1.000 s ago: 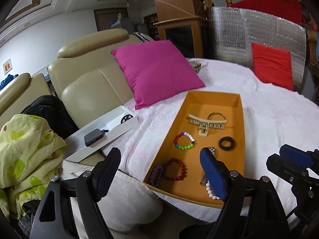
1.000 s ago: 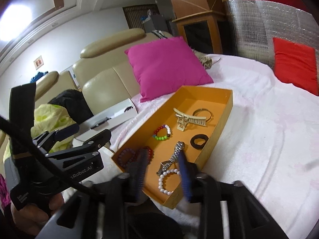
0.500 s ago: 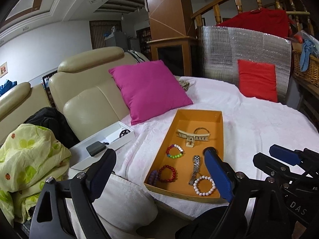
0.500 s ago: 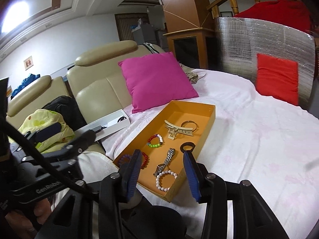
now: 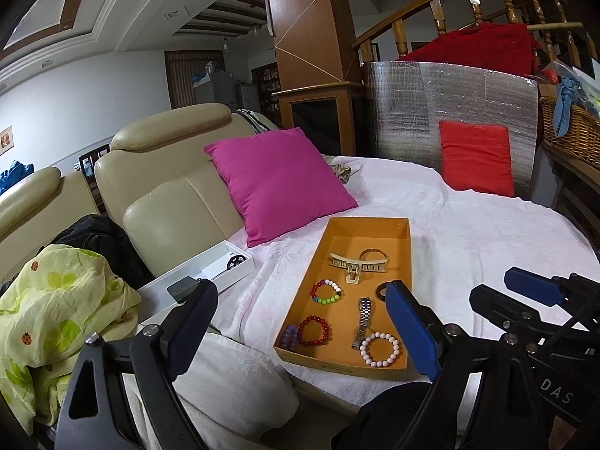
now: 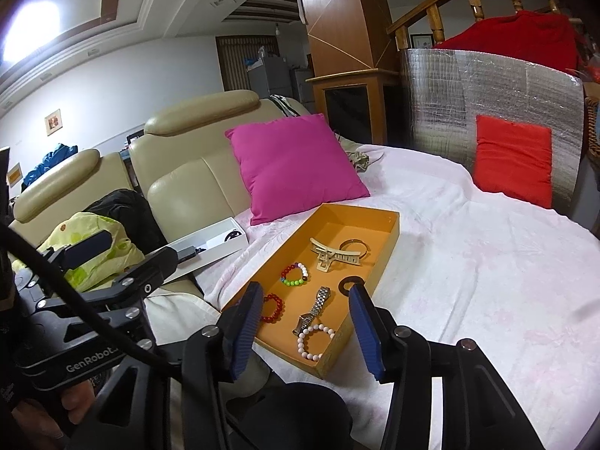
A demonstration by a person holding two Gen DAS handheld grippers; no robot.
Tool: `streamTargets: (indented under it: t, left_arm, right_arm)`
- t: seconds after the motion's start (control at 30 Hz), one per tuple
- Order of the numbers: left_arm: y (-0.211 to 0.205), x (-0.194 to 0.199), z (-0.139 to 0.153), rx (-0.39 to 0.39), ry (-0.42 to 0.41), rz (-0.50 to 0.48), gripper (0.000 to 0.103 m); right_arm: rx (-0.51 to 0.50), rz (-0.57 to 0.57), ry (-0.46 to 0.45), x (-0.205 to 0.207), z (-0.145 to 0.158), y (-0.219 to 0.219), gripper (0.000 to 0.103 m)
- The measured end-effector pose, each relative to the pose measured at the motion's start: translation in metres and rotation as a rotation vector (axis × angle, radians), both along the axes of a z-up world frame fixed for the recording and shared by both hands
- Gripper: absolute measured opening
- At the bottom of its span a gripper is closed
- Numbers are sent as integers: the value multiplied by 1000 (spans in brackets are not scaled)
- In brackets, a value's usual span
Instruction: Organize jewelry
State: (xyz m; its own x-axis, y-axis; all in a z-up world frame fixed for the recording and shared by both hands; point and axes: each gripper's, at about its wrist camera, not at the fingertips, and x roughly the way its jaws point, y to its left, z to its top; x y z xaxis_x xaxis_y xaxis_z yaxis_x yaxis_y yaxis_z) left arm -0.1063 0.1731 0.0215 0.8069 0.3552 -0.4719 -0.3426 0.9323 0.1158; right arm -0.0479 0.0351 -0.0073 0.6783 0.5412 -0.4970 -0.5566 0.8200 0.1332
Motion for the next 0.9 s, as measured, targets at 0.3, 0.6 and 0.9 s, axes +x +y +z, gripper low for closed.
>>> streamTargets:
  t: [0.3, 0.6, 0.9]
  left_arm:
    - [-2, -2, 1, -3, 5, -13, 91]
    - [-3, -3, 1, 2, 4, -17, 91]
    - [1, -2, 0, -5, 10, -13, 91]
  right_arm:
    - [-2, -2, 12, 0, -3, 0, 52]
    - [-1, -5, 15, 1, -4, 1, 52]
    - [-2, -9, 18, 0, -4, 2, 52]
